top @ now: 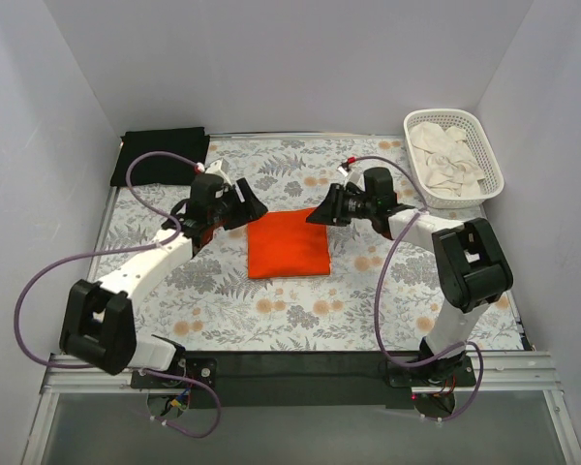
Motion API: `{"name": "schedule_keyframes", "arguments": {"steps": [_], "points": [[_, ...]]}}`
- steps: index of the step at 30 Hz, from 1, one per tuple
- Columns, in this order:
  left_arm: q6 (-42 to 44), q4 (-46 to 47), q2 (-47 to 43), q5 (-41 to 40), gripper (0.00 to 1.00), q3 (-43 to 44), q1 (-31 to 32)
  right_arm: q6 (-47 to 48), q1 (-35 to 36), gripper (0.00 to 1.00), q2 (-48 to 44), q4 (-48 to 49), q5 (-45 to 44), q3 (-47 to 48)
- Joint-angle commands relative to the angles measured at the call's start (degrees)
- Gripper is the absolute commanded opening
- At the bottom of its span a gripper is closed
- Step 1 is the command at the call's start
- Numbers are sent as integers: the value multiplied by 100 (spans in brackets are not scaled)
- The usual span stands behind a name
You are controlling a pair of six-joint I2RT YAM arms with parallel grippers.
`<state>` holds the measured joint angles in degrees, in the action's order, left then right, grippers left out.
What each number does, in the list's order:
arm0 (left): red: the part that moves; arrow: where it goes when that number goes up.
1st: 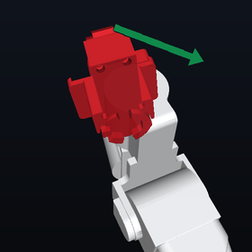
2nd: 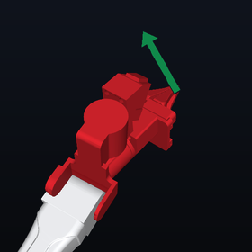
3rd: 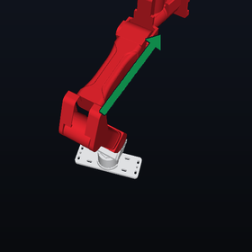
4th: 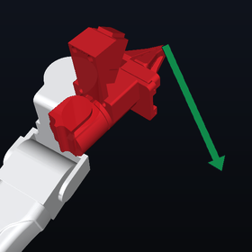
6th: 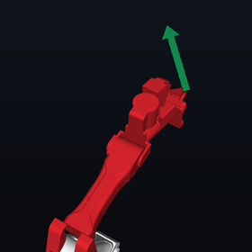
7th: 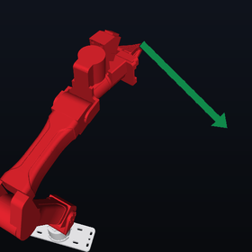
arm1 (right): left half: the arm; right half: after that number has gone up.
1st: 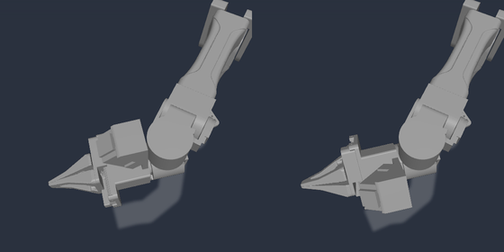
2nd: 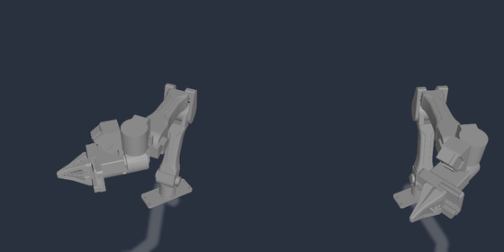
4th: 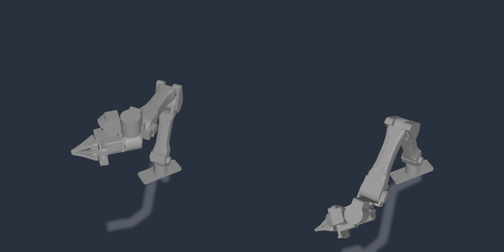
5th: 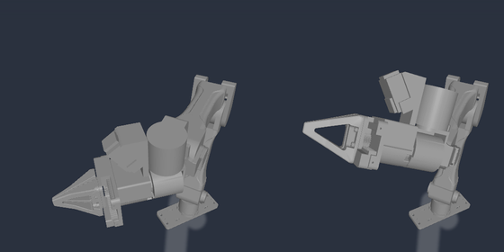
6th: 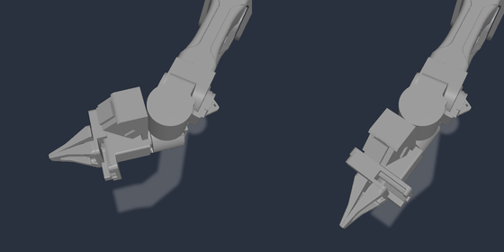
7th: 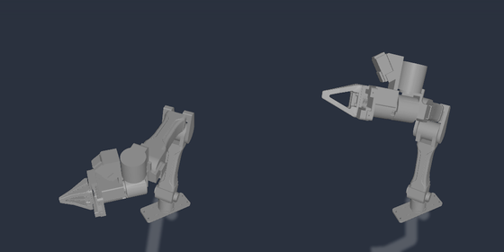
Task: Fold and stack the t-shirts
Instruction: Fold the tshirt
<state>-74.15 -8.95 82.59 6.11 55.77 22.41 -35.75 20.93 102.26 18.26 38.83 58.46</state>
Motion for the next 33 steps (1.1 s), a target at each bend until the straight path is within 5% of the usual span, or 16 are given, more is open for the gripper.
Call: {"name": "schedule_keyframes", "arguments": {"steps": [1,5,16,20,25,33], "points": [[-187,-327,-532,514,58,-801,149,208,367,36,-241,72,652,-552],[-389,32,-665,690,40,-1445,237,288,552,36,-339,151,827,-984],[-1153,386,-199,207,14,-2579,246,569,70,30,366,951,714,-2276],[-1295,-9,-655,206,14,-2580,246,499,-36,29,-170,829,862,-2374],[-1348,-571,-1376,31,25,-2097,255,174,165,30,-811,775,1161,-2058],[-1427,-1135,-1421,-496,36,-1350,246,-46,1315,30,-120,924,1250,-934]]}}
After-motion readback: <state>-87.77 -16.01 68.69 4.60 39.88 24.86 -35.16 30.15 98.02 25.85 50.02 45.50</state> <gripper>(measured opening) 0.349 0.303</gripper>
